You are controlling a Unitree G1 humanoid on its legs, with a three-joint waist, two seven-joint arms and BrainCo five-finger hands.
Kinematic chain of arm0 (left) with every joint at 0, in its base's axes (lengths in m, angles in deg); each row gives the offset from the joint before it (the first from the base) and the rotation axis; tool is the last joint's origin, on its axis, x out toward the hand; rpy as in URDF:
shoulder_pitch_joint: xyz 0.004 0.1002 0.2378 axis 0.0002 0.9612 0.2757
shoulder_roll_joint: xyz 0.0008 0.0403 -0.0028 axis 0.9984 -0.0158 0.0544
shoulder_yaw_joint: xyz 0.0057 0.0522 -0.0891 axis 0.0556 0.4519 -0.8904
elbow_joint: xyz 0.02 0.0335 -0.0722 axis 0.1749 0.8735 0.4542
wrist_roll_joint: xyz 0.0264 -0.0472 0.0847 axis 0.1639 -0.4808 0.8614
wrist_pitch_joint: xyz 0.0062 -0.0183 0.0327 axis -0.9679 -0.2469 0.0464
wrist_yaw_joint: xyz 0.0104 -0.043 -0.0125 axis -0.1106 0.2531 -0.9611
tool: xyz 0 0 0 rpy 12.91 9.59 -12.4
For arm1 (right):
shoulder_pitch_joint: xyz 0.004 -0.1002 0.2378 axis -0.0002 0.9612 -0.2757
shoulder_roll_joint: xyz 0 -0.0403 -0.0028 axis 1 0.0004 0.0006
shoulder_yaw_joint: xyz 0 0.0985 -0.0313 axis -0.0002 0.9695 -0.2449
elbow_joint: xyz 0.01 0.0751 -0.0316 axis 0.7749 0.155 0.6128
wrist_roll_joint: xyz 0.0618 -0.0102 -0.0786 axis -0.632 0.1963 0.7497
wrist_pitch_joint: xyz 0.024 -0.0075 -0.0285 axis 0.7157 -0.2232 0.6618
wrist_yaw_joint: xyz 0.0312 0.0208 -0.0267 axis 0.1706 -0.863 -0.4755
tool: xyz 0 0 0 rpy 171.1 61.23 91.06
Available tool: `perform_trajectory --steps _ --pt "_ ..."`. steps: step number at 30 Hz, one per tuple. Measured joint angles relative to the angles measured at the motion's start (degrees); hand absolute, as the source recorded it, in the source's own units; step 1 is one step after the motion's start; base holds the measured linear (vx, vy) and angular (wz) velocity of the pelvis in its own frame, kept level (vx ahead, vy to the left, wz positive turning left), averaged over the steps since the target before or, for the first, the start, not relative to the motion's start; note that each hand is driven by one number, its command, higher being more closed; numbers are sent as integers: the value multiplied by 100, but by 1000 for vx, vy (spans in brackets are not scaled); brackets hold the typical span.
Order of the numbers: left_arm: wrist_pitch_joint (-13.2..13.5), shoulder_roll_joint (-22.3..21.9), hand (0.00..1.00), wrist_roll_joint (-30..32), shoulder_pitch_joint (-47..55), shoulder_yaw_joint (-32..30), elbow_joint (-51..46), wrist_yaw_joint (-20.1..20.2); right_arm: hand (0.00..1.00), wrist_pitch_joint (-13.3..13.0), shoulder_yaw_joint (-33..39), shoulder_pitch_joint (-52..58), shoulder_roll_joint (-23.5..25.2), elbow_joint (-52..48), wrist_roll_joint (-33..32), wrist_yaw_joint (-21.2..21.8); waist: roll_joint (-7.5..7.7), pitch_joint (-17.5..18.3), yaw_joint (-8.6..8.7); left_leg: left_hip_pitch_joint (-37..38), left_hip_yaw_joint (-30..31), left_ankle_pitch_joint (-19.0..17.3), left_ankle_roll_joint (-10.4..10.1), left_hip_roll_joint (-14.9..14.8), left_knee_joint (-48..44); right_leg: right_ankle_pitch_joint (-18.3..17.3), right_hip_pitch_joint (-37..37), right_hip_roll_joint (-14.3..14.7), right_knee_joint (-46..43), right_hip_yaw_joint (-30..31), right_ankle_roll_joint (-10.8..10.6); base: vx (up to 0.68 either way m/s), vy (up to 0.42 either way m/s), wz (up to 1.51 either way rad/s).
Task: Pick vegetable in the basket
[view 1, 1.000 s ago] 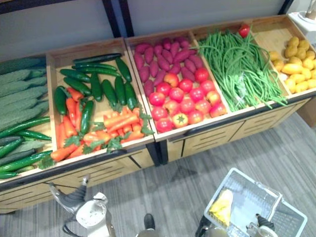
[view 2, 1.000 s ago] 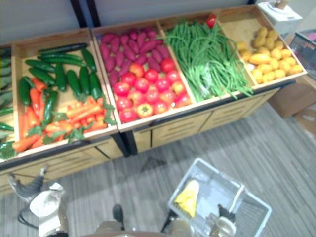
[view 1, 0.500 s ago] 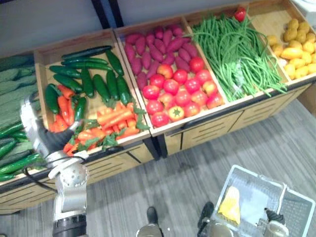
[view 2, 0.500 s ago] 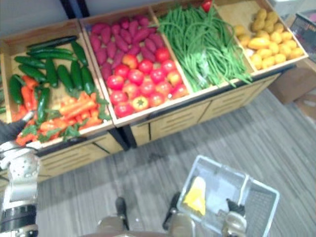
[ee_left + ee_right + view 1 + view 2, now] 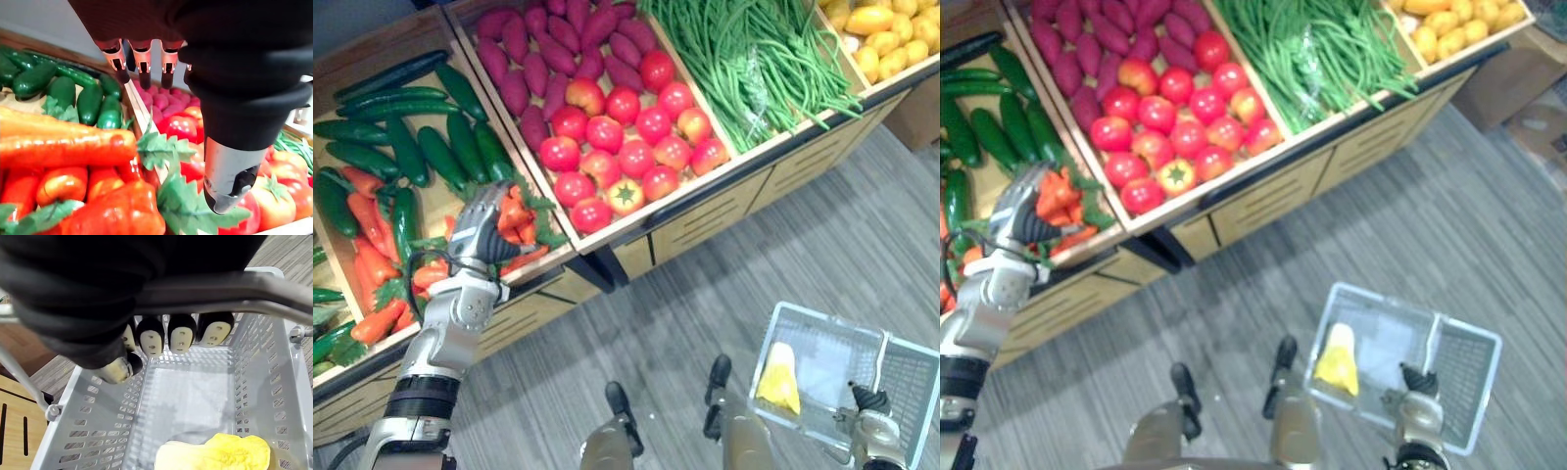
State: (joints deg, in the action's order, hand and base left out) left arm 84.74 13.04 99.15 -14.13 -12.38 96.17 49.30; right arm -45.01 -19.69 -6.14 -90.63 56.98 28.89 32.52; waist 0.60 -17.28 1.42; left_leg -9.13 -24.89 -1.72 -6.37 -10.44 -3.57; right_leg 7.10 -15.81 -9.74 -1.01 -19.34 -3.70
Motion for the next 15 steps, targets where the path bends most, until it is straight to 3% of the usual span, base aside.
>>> perform_trajectory --steps 5,8,11,15 --pt "-141 -1 0 -5 -312 135 222 40 100 9 3 -8 2 -73 4 0 2 -47 -17 -98 0 -25 -8 -48 -72 7 -88 33 -4 77 7 0 0 0" --pt "-407 -63 0 0 -570 107 318 10 100 28 6 -35 11 -177 20 2 5 -113 -36 -170 4 -28 -12 -64 -112 8 -125 38 -7 78 7 0 0 0" --pt "-743 -361 0 10 -785 -278 363 -78 100 31 89 -70 24 -194 23 2 5 -237 -90 -184 19 -33 -18 -78 -159 7 -125 42 -12 82 7 0 0 0" --pt "-953 -441 0 38 -792 -606 362 -204 100 48 221 -102 64 -188 24 2 0 -294 -110 -197 31 -35 -21 -81 -163 7 -129 46 -13 79 7 0 0 0"
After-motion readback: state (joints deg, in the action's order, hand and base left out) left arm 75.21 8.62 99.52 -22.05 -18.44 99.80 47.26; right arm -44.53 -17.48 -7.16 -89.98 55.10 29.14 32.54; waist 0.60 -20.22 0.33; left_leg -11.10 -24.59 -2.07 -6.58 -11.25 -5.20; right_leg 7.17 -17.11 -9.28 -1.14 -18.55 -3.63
